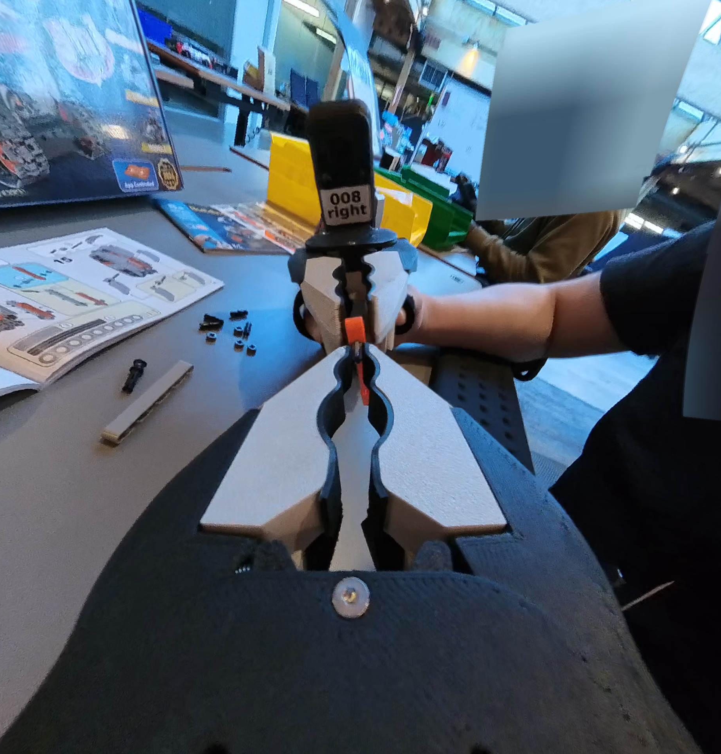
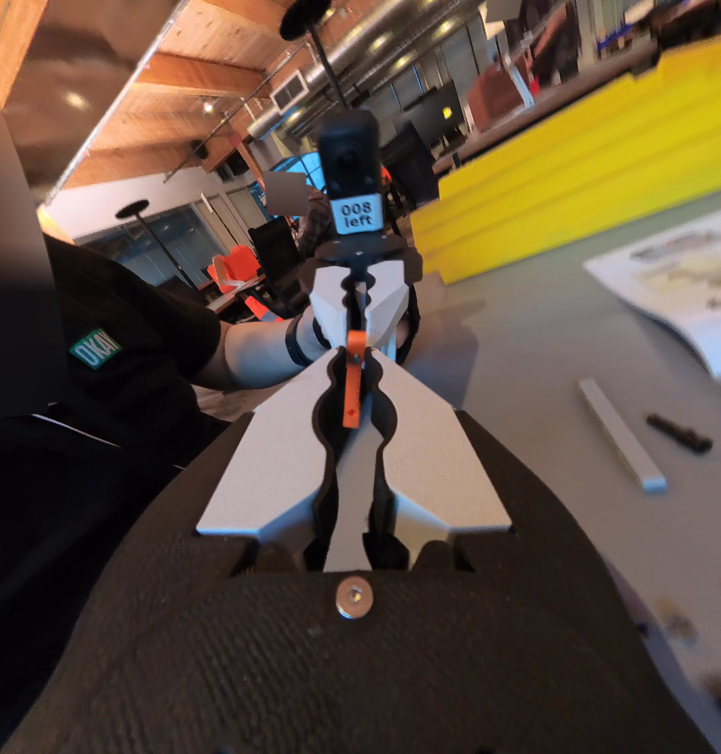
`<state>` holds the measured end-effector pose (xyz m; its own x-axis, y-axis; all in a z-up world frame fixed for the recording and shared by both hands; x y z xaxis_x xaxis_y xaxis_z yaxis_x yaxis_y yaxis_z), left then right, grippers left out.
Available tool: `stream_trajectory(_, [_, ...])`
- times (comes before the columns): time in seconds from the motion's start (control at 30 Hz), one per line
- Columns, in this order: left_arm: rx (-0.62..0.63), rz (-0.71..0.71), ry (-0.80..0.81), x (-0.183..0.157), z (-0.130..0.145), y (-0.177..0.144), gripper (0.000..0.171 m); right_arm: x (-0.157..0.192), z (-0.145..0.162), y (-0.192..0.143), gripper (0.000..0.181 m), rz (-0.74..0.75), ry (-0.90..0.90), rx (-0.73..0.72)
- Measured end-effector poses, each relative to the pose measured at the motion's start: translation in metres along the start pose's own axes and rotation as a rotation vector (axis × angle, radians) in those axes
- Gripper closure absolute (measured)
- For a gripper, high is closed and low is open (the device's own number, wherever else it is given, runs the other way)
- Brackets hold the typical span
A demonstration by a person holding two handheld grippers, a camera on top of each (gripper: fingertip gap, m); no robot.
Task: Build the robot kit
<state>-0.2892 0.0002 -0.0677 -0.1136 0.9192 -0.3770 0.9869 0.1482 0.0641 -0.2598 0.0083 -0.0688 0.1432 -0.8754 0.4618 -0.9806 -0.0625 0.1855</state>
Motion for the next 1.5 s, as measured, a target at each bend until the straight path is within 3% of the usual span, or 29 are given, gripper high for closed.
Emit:
stream_trajectory(0.1, [-0.071, 0.003, -0.02, 0.0, -0.009, -0.007, 0.171, 0.001, -0.016, -0.003, 0.157, 0.041, -0.07, -0.049])
stream_trajectory(0.27, [-0.061, 0.016, -0.04, -0.001, -0.008, -0.006, 0.171, 0.001, -0.021, -0.01, 0.164, 0.055, -0.037, -0.064])
stream_trajectory(0.4, [-0.051, 0.008, -0.03, -0.001, -0.007, -0.005, 0.171, 0.002, -0.009, 0.0, 0.159, 0.029, -0.003, -0.011])
stream_trajectory(0.53, [-0.021, 0.017, -0.014, -0.004, -0.002, -0.002, 0.171, 0.004, -0.006, 0.005, 0.176, 0.009, 0.008, 0.008])
stream_trajectory(0.8, [-0.085, 0.017, -0.05, 0.0, -0.01, -0.006, 0.167, 0.002, -0.011, -0.003, 0.176, 0.007, 0.033, -0.01])
stream_trajectory(1.13, [-0.018, 0.008, 0.002, -0.002, -0.001, -0.002, 0.171, 0.002, -0.005, -0.001, 0.176, -0.004, 0.027, 0.016])
stream_trajectory(1.5, [0.042, -0.017, -0.07, 0.007, 0.009, 0.001, 0.171, -0.007, 0.005, -0.005, 0.176, 0.013, 0.088, 0.047])
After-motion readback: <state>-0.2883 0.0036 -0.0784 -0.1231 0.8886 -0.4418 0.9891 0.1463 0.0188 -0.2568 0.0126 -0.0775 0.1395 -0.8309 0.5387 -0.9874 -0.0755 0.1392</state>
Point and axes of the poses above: each gripper's, where its closed fingertips meet, y out along the fingers, z out of its underside, x = y × z across the jaws, the point moved 2 cm from there along -y, back along the fingers, and after that the axes turned 9 degrees about -x, right-handed, at the moved point
